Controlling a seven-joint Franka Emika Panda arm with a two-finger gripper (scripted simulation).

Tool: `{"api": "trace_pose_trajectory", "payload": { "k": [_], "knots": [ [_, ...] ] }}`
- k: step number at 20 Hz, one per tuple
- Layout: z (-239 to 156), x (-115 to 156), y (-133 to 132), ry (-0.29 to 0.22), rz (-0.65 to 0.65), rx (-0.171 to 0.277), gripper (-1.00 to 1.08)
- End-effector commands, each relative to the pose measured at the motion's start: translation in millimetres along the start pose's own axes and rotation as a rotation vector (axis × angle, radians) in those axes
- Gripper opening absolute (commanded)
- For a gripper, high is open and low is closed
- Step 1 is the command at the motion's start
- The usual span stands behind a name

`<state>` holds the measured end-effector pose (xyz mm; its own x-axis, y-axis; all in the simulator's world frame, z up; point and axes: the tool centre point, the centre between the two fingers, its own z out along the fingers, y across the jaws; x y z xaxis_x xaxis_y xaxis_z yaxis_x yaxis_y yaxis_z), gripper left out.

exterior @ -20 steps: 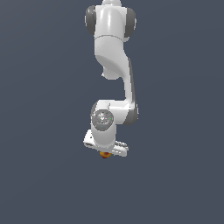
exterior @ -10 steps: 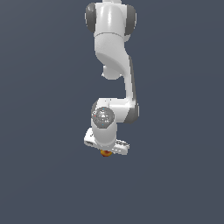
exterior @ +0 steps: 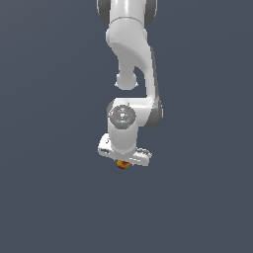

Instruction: Pick up the object and move it to a goal position.

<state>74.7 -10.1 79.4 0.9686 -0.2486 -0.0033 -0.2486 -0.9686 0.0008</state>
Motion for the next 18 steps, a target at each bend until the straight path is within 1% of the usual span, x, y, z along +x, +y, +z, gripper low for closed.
{"api": "trace_pose_trajectory", "payload": {
  "k": [1,10,18],
  "knots": [
    [-17,-10,-5,0.002,0.0,0.001,-1.0],
    [-90,-55,-23,0.002,0.0,0.001,-1.0],
    [-163,-99,-42,0.003,-0.001,0.0,-1.0]
  ]
}}
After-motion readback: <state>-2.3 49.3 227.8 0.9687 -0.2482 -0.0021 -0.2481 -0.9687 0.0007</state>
